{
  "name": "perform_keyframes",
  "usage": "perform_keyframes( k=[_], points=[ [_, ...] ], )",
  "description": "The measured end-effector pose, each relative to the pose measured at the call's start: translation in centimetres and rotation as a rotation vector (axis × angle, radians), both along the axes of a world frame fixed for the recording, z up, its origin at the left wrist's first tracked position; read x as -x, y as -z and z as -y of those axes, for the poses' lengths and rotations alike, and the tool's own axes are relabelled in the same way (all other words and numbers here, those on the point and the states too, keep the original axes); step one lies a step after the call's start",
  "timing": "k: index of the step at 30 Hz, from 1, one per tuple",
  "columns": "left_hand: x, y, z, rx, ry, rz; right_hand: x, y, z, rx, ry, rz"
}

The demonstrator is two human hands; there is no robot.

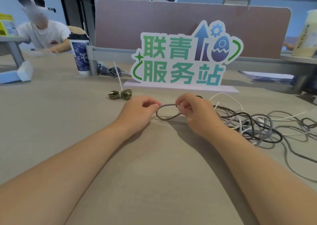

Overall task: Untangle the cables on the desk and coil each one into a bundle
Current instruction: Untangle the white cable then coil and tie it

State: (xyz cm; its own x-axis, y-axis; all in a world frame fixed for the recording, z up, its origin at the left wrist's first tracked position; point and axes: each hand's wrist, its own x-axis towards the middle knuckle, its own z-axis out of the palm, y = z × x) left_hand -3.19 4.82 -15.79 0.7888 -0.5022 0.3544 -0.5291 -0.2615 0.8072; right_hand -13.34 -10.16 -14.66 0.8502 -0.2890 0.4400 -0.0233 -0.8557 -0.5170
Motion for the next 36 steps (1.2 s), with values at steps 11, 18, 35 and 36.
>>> perform_keyframes(
  k=[11,18,35,36],
  points=[
    [2.1,0.0,0.1,0.051,0.190,-0.144,0.4,0.0,-2.1,-0.092,-0.103,0.085],
    [1.8,-1.0,-0.1,0.286,-0.012,-0.137,-0.8,1.1,-1.0,0.152,0.077,-0.142],
    [1.0,-2.1,-1.4,-0.144,-0.269,0.408,0.7,0.0,0.6,0.124,0.012,-0.165],
    [2.4,-2.0,-0.6,-0.149,-0.126,0.386,0.6,0.1,0.3,0.141,0.001,-0.153]
  ],
)
